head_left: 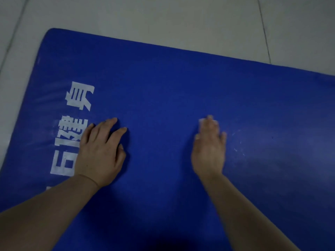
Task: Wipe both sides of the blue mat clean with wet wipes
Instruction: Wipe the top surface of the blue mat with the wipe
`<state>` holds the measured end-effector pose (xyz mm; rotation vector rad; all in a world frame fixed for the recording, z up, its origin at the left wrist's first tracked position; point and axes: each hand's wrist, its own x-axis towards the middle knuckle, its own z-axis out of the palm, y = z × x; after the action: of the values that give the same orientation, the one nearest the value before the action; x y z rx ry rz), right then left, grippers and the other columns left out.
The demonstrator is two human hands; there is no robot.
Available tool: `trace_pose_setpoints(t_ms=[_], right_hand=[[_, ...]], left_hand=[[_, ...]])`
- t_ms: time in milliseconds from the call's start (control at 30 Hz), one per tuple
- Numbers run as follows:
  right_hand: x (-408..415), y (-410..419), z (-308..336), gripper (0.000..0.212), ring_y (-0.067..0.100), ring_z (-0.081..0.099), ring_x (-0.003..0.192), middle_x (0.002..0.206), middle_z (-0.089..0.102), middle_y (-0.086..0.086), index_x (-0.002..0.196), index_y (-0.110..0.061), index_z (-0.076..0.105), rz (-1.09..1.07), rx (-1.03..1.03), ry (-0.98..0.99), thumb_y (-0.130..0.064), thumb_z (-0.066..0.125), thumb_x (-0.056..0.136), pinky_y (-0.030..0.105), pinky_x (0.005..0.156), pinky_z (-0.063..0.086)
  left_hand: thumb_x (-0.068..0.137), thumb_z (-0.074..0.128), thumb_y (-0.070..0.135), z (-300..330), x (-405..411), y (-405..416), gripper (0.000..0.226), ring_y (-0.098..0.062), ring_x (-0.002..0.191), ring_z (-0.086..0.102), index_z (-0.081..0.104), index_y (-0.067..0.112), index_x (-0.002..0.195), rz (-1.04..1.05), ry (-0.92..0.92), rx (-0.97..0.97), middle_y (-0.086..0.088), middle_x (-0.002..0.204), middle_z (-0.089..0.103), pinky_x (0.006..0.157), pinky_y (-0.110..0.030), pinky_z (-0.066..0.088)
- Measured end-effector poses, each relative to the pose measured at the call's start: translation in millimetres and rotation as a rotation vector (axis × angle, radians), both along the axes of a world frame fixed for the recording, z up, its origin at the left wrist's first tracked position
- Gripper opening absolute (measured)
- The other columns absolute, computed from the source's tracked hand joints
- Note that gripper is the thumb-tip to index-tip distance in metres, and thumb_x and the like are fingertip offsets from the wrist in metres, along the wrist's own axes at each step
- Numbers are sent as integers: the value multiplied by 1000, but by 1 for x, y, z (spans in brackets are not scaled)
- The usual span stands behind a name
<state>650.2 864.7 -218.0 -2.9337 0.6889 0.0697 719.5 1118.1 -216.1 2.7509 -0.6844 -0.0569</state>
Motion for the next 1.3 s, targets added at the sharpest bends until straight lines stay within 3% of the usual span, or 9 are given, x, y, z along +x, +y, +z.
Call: trace_pose_setpoints(t_ms=[100,200,333,400,533,800,1000,1067,1300], right_hand=[[5,-16,1,50,21,8,147,159,13,6,150,-8,20,-232,65,-7,-17,25,101,41,120,5],[9,38,0,49,30,30,140,152,32,13,144,-3,36,47,9,-41,-18,24,99,46,115,24],[14,54,2,50,25,33,140,151,36,8,141,-9,42,340,16,5,-24,24,97,48,112,27],[23,19,1,48,26,33,140,152,34,10,142,-7,41,144,-8,-7,-18,28,97,52,112,29],[52,-26,3,50,21,6,147,160,10,5,151,-9,21,-261,76,5,-22,26,102,43,120,3],[74,52,2,57,23,30,141,153,32,8,143,-9,39,377,-19,43,-36,18,97,45,113,20],[80,-55,6,53,22,10,147,159,12,7,150,-9,22,-206,19,34,-29,23,102,45,119,7],[90,-51,4,52,23,7,147,160,10,7,150,-8,21,-252,34,3,-29,25,103,43,119,6],[106,38,7,60,23,26,143,155,28,8,144,-9,38,254,9,23,-38,15,97,42,115,14]], left_hand=[[85,33,27,0,0,0,50,-35,121,42,60,4,120,2,11,17,-20,135,49,109,-57,28],[84,33,27,0,0,-1,50,-35,121,42,61,4,119,4,17,25,-20,135,49,108,-57,28],[84,34,27,2,1,-3,50,-35,120,42,62,4,118,12,27,34,-20,134,50,108,-56,28],[84,34,27,1,1,-3,50,-35,121,42,62,5,118,11,25,45,-19,134,49,108,-56,28],[84,34,27,0,2,-2,49,-35,122,42,61,5,119,5,18,44,-18,134,48,108,-56,27],[83,35,27,0,2,-3,48,-36,120,44,62,5,117,10,13,23,-18,133,50,109,-54,25],[83,36,27,-1,3,-3,48,-35,120,44,63,5,115,1,9,32,-19,132,51,108,-54,25],[83,36,28,-2,3,-2,48,-35,120,44,63,5,115,-3,9,37,-19,132,51,109,-53,24],[82,36,28,0,4,-2,47,-34,119,45,64,7,114,0,26,31,-17,131,52,108,-52,25]])
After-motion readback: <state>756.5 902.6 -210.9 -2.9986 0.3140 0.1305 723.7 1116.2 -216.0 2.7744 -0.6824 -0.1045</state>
